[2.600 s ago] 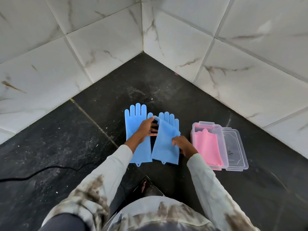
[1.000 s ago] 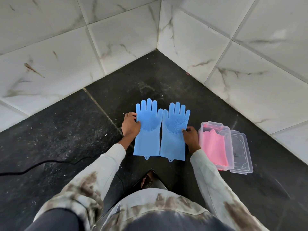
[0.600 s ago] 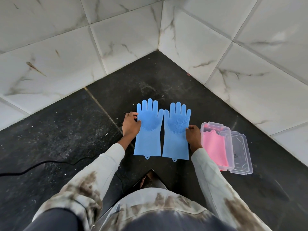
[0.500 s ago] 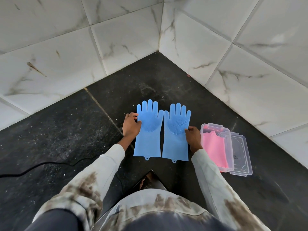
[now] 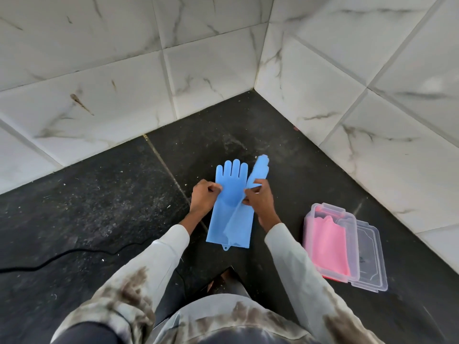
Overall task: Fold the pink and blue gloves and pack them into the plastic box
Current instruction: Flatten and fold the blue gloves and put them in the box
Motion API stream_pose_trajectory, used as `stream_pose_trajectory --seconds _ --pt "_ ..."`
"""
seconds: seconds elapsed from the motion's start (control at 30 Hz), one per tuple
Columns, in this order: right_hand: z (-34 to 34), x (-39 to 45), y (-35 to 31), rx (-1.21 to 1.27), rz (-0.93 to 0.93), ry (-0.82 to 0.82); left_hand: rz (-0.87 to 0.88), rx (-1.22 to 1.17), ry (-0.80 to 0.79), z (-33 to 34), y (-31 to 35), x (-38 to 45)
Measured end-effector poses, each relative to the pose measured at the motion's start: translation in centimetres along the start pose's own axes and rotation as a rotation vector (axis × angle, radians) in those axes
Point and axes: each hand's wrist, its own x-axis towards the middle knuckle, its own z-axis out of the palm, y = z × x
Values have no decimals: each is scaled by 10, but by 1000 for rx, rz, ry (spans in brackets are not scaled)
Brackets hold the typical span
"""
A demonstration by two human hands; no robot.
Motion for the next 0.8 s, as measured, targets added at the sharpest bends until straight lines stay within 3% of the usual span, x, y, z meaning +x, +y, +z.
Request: stream_pose_trajectory --seconds 0.1,0.17,0.27,0.37,0.5,0.8 --pt "33 -8 -2 -19 -15 -158 -96 -192 -6 -3 0 2" --pt "40 -11 1 -40 -6 -175 -116 -237 -11 -7 1 4" --pt "30 -8 9 -166 -41 23 -115 -177 -51 -11 4 8" --pt "7 0 18 -240 42 268 -121 -100 -72 -10 8 8" --pt "-7 3 33 -246 123 219 -119 -15 -53 -9 10 9" --pt "2 -3 37 -388 19 207 -120 7 -33 -9 10 12"
